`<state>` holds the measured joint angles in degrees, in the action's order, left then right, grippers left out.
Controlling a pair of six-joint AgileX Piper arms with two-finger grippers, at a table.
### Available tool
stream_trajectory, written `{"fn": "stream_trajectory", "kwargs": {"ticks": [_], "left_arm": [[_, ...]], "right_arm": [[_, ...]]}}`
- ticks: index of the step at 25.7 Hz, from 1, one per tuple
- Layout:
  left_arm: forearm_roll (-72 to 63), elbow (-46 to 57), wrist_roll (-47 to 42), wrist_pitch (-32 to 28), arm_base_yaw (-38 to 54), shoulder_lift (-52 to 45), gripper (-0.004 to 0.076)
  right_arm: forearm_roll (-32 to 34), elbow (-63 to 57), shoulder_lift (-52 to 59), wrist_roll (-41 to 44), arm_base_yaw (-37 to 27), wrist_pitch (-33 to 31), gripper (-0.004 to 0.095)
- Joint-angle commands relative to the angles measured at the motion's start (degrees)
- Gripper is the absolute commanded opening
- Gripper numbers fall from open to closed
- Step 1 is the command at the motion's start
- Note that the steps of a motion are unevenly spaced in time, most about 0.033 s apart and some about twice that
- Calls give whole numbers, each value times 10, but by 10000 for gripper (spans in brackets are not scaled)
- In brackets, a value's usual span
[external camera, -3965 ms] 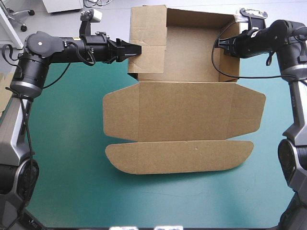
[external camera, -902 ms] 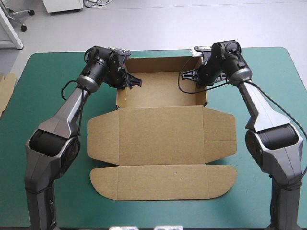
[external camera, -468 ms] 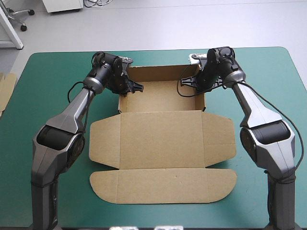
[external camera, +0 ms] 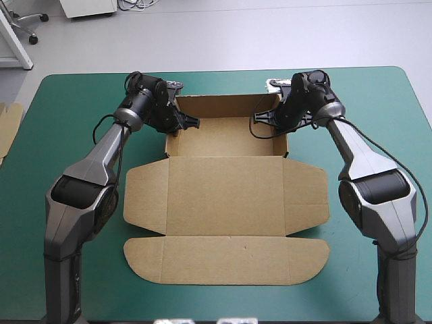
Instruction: Fold the box
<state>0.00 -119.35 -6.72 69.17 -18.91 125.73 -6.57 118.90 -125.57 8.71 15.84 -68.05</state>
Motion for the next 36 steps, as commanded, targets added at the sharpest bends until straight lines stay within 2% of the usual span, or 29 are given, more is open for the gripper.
{"fn": "stream_trajectory", "kwargs": {"ticks": [1, 10, 13, 16, 20, 22, 27, 29, 32, 33, 36], "left_arm": [[67, -6, 16, 23, 10, -21, -14], [79, -7, 16, 20, 6, -22, -13], [66, -7, 19, 14, 6, -22, 11], [45, -7, 31, 7, 6, -22, 147], [30, -7, 33, 8, 6, -22, 403], [30, -8, 33, 12, 6, -22, 475], [21, -22, 33, 9, 6, -28, 477], [0, -24, 36, -1, 6, -37, 478], [-5, -24, 44, -14, 6, -54, 477], [-5, -24, 45, -13, 6, -59, 478], [-9, -24, 48, -11, 3, -73, 477]], "right_arm": [[13, 4, 32, -24, 1, -35, -9], [13, 5, 40, -24, 1, -35, -8], [15, 16, 44, -28, 1, -35, 38], [15, 33, 49, -30, 0, -35, 129], [25, 41, 56, -28, 0, -35, 221], [25, 41, 57, -28, 0, -35, 230], [25, 41, 63, -28, 0, -35, 235], [25, 42, 67, -30, 0, -35, 299], [25, 42, 79, -30, 0, -35, 497], [25, 42, 83, -30, 0, -35, 526], [25, 43, 101, -29, 0, -35, 526]]}}
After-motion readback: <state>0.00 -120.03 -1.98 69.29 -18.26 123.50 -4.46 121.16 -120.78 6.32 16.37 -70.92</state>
